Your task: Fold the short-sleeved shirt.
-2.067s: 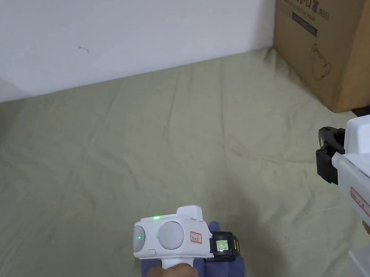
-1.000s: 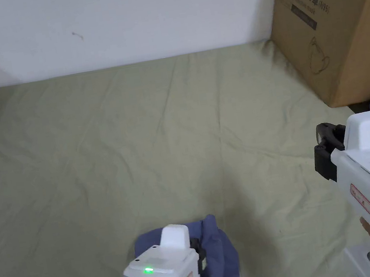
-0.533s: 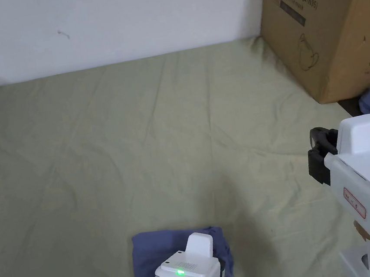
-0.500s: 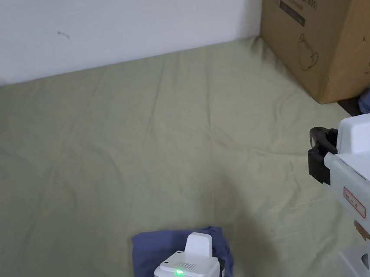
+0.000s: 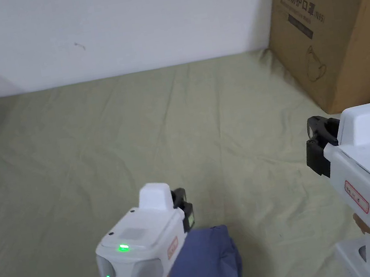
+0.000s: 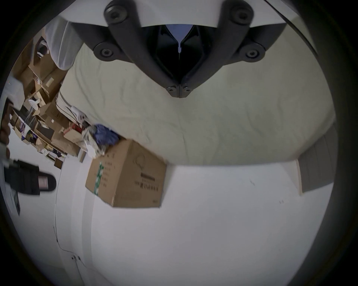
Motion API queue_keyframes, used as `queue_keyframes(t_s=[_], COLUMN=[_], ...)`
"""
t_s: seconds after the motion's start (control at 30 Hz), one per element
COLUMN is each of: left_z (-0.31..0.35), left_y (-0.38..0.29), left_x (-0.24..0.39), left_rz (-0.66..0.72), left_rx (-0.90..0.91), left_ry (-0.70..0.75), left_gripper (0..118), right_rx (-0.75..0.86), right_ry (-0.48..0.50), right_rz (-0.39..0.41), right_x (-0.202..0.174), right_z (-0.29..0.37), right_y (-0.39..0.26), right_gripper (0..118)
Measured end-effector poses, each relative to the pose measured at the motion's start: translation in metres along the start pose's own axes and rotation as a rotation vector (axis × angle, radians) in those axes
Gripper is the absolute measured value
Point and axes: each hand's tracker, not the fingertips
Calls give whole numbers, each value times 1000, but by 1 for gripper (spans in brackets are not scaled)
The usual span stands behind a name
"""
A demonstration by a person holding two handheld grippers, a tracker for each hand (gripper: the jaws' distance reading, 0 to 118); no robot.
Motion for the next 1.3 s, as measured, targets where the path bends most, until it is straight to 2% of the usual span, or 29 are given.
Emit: queue_keyframes(t_s=[0.27, 0.5, 0.77, 0.93, 1.3], left_z=[49, 81, 102, 102, 102], left_y=[51, 61, 62, 58, 40], left_x=[-47, -76, -93, -95, -104], left_rz=[-31, -38, -20, -17, 11], left_rx=[185, 267, 310, 293, 242], left_ry=[166, 294, 342, 344, 334], left_gripper=[0, 0, 0, 0, 0], right_rx=[85, 125, 129, 99, -144], right_ry=[19, 23, 38, 73, 240], right_rz=[-5, -8, -9, -10, -35], right_x=[-20, -32, -44, -55, -106], right_z=[9, 9, 4, -6, -63], right_y=[11, 13, 5, -9, -102], right_gripper=[0, 0, 0, 0, 0])
